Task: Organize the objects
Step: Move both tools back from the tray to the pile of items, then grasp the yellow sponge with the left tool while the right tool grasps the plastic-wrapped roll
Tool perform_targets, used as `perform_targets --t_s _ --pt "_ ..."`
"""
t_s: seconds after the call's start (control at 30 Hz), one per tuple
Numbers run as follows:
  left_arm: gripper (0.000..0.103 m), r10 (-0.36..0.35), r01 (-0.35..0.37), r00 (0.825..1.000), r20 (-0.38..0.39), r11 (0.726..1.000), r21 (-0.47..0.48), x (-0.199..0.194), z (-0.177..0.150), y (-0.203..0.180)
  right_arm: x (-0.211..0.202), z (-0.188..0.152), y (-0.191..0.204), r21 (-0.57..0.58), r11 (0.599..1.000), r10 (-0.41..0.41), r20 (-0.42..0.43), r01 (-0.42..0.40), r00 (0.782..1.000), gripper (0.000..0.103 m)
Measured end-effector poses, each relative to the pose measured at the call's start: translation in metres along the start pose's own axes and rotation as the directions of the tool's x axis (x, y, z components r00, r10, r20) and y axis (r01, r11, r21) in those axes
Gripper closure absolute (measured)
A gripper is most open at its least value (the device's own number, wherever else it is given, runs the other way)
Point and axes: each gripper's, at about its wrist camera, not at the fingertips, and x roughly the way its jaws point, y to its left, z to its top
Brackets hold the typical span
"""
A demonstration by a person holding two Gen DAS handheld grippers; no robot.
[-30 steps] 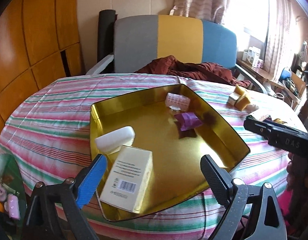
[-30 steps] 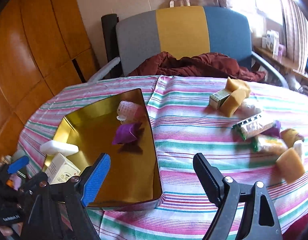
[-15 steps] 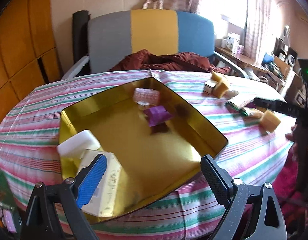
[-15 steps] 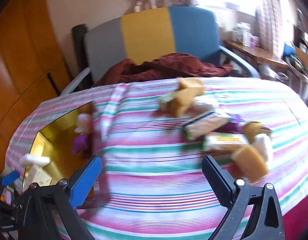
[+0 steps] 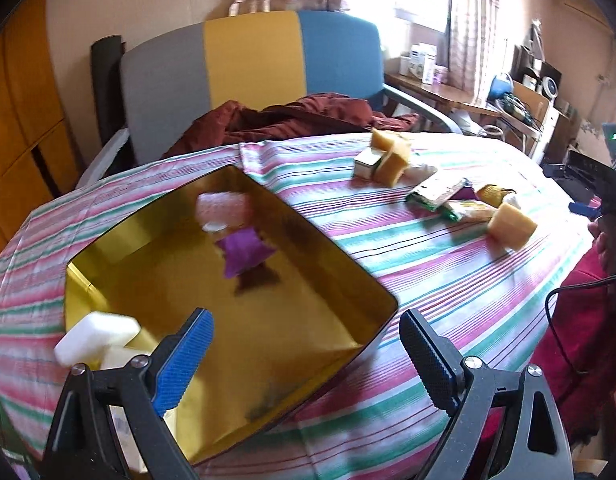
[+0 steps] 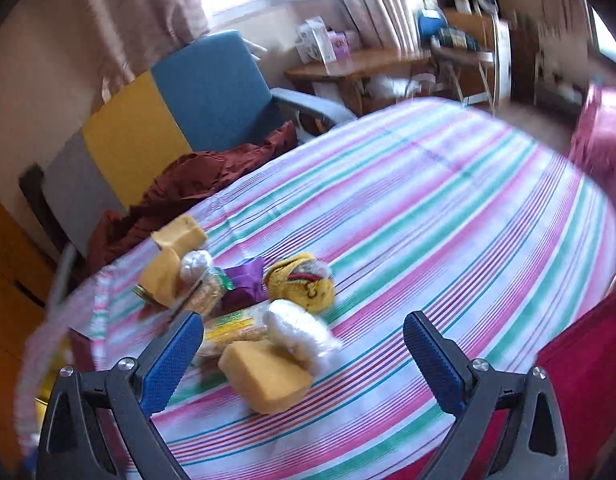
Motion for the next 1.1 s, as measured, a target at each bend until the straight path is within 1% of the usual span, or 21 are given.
perform_targets --t_s 0.07,0.13,0.2,0.27,0.4,0.5,0.63,0.7,0.77,0.83,0.87,0.9,0.93,1.0,1.07,1.1 --pt "0.009 -0.017 0.017 1.0 -0.005 1.0 0.008 0.006 0.008 -0.008 0.007 -0.002 -0.01 0.062 0.998 0.026 -0.024 -0.025 0.999 0.001" --pt "0.009 -0.032 0.032 0.999 -0.011 0.999 0.011 0.013 0.017 -0.016 0.002 -0.002 -0.011 0.069 0.996 0.055 0.014 -0.056 0.998 0.001" --pt "0.009 -0.053 0.054 0.998 -0.016 0.998 0.012 0.02 0.024 -0.021 0.003 -0.004 -0.013 0.085 0.993 0.077 0.009 -0.078 0.997 0.001" --pt "0.009 -0.091 0.091 0.995 -0.038 0.996 0.008 0.033 0.033 -0.03 0.003 -0.003 -0.018 0.108 0.989 0.099 0.009 -0.1 0.995 0.001" --pt "0.011 -0.136 0.138 0.987 -0.082 0.99 0.01 0.056 0.047 -0.051 0.003 -0.002 -0.028 0.167 0.977 0.135 0.011 -0.135 0.991 0.001" --pt "0.012 -0.187 0.188 0.977 -0.108 0.982 0.007 0.07 0.057 -0.07 0.003 -0.003 -0.029 0.174 0.972 0.155 0.017 -0.156 0.988 0.001" --pt "0.015 -0.254 0.258 0.957 -0.143 0.966 0.008 0.089 0.07 -0.098 0.004 -0.003 -0.026 0.159 0.974 0.165 0.013 -0.165 0.986 0.001" --pt "0.021 -0.265 0.269 0.951 -0.159 0.963 0.008 0.096 0.074 -0.107 0.003 -0.003 -0.026 0.168 0.972 0.164 0.02 -0.165 0.986 0.001" --pt "0.024 -0.294 0.3 0.939 -0.181 0.954 0.008 0.105 0.077 -0.12 0.004 -0.003 -0.027 0.176 0.968 0.178 0.021 -0.179 0.984 0.001" --pt "0.029 -0.318 0.326 0.927 -0.197 0.945 0.013 0.113 0.078 -0.132 0.008 -0.003 -0.027 0.174 0.966 0.192 0.005 -0.19 0.981 0.001" --pt "0.033 -0.331 0.34 0.92 -0.21 0.94 0.008 0.118 0.078 -0.139 0.009 -0.003 -0.026 0.172 0.967 0.192 0.002 -0.19 0.981 0.001" --pt "0.033 -0.348 0.356 0.911 -0.219 0.934 -0.002 0.121 0.079 -0.144 0.009 -0.003 -0.027 0.17 0.966 0.195 0.003 -0.193 0.981 0.001" --pt "0.033 -0.375 0.381 0.899 -0.225 0.924 -0.019 0.124 0.081 -0.151 0.009 -0.003 -0.027 0.169 0.966 0.2 0.004 -0.198 0.98 0.001" --pt "0.033 -0.398 0.402 0.889 -0.226 0.915 -0.029 0.127 0.085 -0.161 0.009 -0.003 -0.029 0.174 0.964 0.204 0.004 -0.201 0.979 0.001" --pt "0.03 -0.434 0.435 0.871 -0.232 0.899 -0.049 0.132 0.09 -0.173 0.01 -0.003 -0.03 0.181 0.961 0.212 0.003 -0.209 0.977 0.001" --pt "0.028 -0.444 0.443 0.865 -0.233 0.895 -0.062 0.135 0.092 -0.177 0.009 -0.003 -0.031 0.185 0.96 0.215 0.003 -0.212 0.977 0.001"
